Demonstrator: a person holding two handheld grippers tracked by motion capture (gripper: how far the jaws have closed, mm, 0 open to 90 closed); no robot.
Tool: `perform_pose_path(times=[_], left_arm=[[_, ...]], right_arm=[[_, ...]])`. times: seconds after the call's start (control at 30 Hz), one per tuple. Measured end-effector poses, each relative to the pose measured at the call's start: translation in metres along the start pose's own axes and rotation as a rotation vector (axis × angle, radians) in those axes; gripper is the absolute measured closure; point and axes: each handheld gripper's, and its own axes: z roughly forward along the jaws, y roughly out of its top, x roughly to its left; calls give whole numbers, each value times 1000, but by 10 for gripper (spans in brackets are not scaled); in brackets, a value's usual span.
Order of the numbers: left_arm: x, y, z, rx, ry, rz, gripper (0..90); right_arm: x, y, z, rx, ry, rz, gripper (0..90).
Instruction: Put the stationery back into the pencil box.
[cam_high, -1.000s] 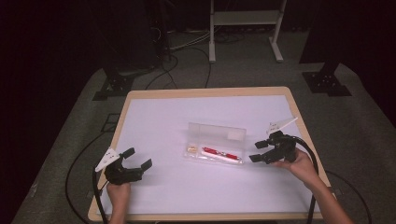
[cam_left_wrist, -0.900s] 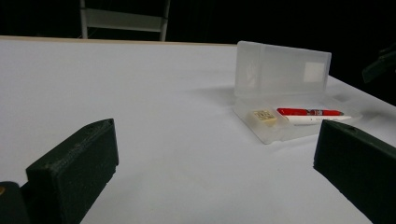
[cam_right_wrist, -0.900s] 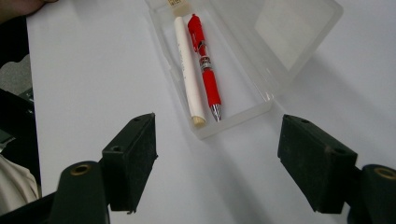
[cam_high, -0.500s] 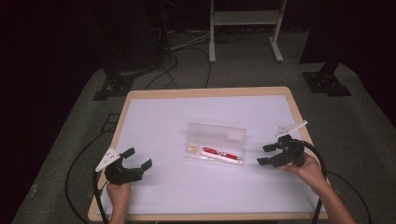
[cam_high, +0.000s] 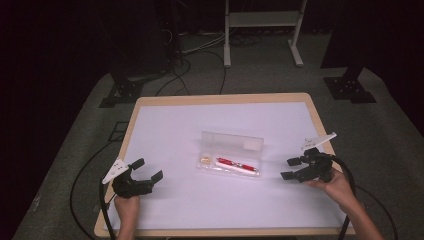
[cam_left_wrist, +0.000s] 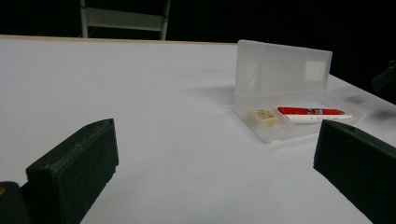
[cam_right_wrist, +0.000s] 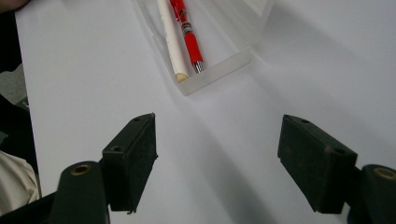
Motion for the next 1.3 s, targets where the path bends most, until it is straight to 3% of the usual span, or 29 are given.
perform_pose_path(times=[1.03, 1.3], left_arm=[[0, 0, 0, 2, 3, 1, 0], [0, 0, 1, 4, 3, 0, 0]], right_arm=[[-7, -32, -16, -23, -16, 59, 274], [5, -43, -20, -62, -51, 61, 238]])
